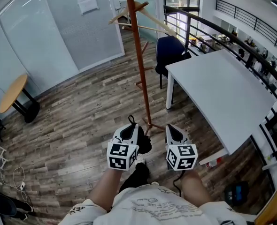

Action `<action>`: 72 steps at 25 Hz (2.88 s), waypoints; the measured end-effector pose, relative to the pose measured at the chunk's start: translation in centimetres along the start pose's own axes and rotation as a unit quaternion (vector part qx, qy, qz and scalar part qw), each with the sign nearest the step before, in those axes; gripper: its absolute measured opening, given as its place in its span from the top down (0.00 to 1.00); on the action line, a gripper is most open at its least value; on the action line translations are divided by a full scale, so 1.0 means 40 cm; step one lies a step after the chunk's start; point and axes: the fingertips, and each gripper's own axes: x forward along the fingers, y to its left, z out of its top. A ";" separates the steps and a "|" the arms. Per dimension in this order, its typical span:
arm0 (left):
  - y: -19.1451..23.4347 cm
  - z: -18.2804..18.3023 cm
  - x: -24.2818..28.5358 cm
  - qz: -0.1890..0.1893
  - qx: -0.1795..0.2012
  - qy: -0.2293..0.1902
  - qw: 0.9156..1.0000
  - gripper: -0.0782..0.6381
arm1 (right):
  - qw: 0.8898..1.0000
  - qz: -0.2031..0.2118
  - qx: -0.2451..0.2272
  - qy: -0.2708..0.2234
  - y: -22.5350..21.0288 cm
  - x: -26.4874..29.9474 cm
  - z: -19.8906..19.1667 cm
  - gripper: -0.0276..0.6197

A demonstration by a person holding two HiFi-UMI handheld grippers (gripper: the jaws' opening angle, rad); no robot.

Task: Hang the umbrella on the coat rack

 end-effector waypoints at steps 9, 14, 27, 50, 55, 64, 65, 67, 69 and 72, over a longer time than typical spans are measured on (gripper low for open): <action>0.069 0.030 0.106 -0.012 -0.007 -0.018 1.000 0.88 | 1.000 -0.008 -0.028 -0.005 -0.017 0.114 0.040 0.96; 0.150 0.055 0.198 -0.014 -0.020 -0.021 0.999 0.88 | 0.999 -0.005 -0.050 -0.001 -0.022 0.238 0.081 0.96; 0.411 0.263 0.400 -0.025 0.031 -0.038 0.998 0.88 | 0.998 0.012 -0.061 -0.012 0.000 0.594 0.232 0.96; 0.522 0.695 0.507 -0.059 0.122 -0.069 0.988 0.88 | 0.999 0.019 -0.038 -0.010 -0.115 0.762 0.322 0.96; 0.524 0.713 0.542 -0.061 0.118 -0.059 0.989 0.88 | 0.999 0.013 -0.036 -0.006 -0.147 0.747 0.322 0.96; 0.516 0.729 0.569 -0.062 0.125 -0.055 0.989 0.88 | 0.999 0.001 -0.032 -0.003 -0.179 0.721 0.314 0.96; 0.517 0.731 0.574 -0.062 0.123 -0.053 0.989 0.88 | 1.000 0.000 -0.031 -0.003 -0.182 0.720 0.313 0.96; 0.519 0.731 0.584 -0.063 0.118 -0.049 0.990 0.88 | 1.000 -0.002 -0.030 -0.002 -0.189 0.717 0.312 0.96; 0.522 0.731 0.594 -0.062 0.114 -0.047 0.990 0.88 | 1.000 -0.004 -0.030 -0.002 -0.197 0.718 0.314 0.96; 0.530 0.736 0.611 -0.056 0.114 -0.045 0.991 0.88 | 1.000 -0.006 -0.030 -0.004 -0.210 0.723 0.317 0.96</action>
